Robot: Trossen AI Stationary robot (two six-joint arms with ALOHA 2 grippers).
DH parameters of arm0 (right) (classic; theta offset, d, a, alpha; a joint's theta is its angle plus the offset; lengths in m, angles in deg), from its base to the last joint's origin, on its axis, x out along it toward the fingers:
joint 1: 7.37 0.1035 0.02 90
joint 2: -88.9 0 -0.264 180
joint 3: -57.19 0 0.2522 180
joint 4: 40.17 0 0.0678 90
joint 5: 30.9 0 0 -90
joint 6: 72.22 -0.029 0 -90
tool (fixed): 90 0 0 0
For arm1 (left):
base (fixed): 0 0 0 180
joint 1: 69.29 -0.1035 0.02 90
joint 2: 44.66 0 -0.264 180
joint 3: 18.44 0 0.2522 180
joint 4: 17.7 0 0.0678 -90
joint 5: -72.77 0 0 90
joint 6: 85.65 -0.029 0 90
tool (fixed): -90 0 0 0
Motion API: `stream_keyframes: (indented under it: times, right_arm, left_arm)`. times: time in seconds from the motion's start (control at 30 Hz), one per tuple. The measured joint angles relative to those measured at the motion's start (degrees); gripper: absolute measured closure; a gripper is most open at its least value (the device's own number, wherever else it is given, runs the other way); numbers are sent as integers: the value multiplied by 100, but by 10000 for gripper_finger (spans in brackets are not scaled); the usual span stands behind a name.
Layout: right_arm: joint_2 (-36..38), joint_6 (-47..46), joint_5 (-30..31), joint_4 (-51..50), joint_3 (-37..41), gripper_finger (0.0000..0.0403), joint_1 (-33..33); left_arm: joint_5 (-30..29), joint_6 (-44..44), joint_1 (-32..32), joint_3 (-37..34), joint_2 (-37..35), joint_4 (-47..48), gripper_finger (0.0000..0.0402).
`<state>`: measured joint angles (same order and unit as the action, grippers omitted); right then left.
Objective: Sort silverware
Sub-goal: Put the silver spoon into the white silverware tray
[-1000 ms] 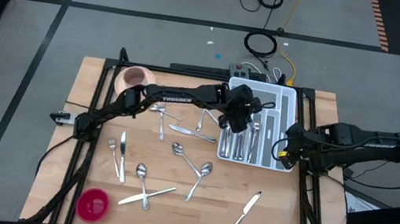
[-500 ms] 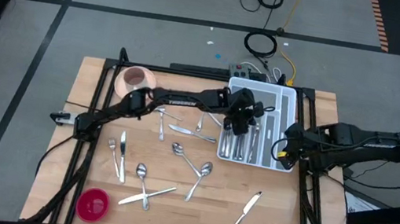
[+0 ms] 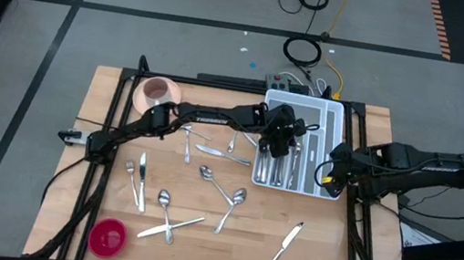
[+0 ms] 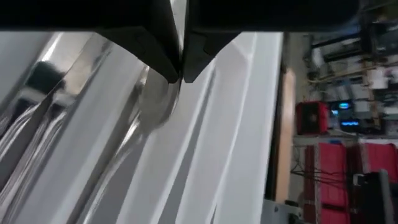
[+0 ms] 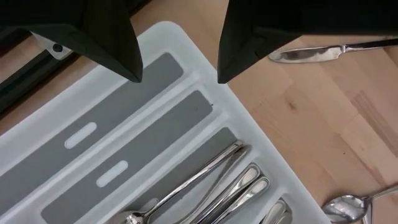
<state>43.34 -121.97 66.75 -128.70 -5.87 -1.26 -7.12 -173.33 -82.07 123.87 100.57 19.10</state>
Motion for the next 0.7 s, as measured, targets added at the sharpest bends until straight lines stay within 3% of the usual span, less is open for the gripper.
stream_keyframes:
  times: [0.37, 0.53, 0.7]
  right_arm:
    - [0, 224, -1, 170, 0, 202, 0]
    - [0, 225, 102, 179, 0, 202, 0]
    - [2, 228, 838, 200, 0, 202, -2]
  left_arm:
    - [-259, 184, 140, -8, 11, -50, 316]
    - [-1445, 666, 231, -13, -78, -456, 306]
    - [-2219, 1895, 238, -15, -754, -277, 306]
